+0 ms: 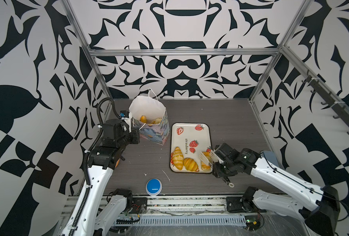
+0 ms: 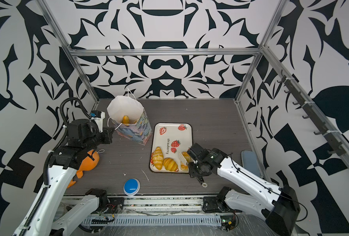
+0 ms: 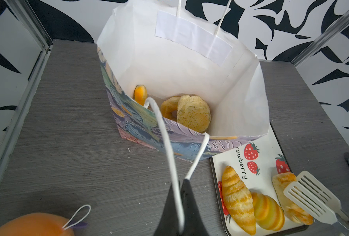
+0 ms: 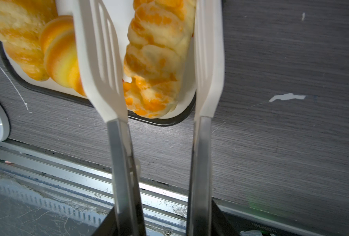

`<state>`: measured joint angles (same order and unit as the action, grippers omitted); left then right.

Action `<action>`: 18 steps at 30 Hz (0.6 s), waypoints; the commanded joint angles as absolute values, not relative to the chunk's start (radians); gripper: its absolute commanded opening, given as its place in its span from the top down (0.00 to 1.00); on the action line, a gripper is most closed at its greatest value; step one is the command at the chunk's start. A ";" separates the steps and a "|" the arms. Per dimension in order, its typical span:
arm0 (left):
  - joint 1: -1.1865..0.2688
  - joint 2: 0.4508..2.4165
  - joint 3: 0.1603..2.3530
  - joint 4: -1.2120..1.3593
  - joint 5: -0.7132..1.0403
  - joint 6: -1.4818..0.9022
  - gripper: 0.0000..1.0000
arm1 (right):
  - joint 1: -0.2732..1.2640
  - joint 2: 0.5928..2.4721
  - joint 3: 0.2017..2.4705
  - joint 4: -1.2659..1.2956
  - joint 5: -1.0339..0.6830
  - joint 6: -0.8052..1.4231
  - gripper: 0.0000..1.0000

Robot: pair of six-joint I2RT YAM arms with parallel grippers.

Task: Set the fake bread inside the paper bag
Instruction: 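Lower the tongs around the long twisted pastry nearest the robot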

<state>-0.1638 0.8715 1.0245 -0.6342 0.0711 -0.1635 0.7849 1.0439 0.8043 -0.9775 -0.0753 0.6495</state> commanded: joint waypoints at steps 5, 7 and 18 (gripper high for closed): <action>-0.167 0.868 1.012 -0.649 0.074 -0.161 0.95 | 0.784 1.061 0.850 -0.953 -0.064 0.615 0.48; -0.166 0.870 1.011 -0.648 0.074 -0.160 0.95 | 0.784 1.057 0.850 -0.963 -0.052 0.615 0.48; -0.165 0.872 1.013 -0.648 0.074 -0.161 0.95 | 0.791 1.034 0.834 -1.009 -0.027 0.640 0.48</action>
<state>-0.1638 0.8726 1.0222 -0.6342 0.0711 -0.1627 0.7856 1.0512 0.8124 -0.9913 -0.0483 0.6300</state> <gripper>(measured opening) 0.051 0.523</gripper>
